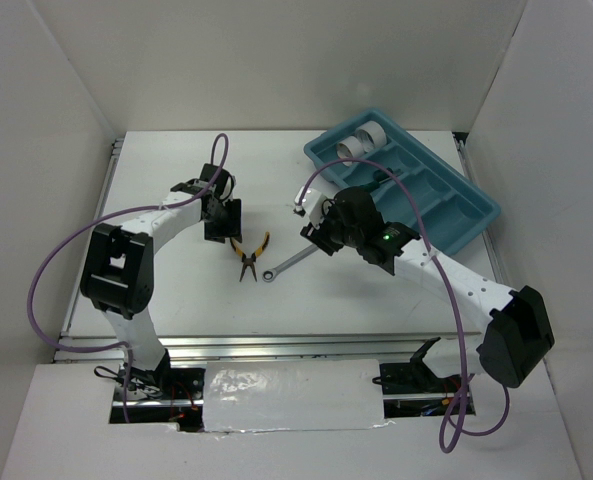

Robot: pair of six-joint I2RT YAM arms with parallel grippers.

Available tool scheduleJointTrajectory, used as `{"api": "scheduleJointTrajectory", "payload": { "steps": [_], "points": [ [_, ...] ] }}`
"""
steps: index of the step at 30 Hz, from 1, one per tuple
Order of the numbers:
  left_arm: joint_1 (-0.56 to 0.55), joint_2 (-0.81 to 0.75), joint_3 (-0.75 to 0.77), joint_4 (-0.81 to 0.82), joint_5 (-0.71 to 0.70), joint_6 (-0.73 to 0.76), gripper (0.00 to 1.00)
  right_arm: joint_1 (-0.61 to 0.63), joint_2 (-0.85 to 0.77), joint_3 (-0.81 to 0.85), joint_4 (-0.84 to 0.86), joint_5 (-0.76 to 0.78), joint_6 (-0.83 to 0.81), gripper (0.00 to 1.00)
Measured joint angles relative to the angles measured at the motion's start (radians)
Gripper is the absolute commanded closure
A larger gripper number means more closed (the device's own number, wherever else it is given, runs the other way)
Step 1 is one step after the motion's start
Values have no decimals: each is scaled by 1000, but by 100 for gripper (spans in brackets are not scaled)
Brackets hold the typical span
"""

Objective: Sort the tools into containers

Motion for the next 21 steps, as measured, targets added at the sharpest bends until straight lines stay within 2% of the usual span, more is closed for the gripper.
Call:
{"api": "scheduleJointTrajectory", "payload": {
  "steps": [7,15,18,19,21],
  "points": [
    [-13,148,90,-10,23,-16,48,-46,-108,-16,-5,6,10,35],
    [-28,173,104,-15,22,-14,60,-73,-183,-70,3,-42,-66,31],
    [-34,174,103,-16,26,-14,58,-73,-248,-147,20,-75,-137,29],
    [-35,174,103,-18,29,-14,53,-73,-271,-170,30,-85,-167,29],
    [-37,174,97,-22,34,-11,50,-71,-304,-203,48,-98,-221,29]
  ]
}}
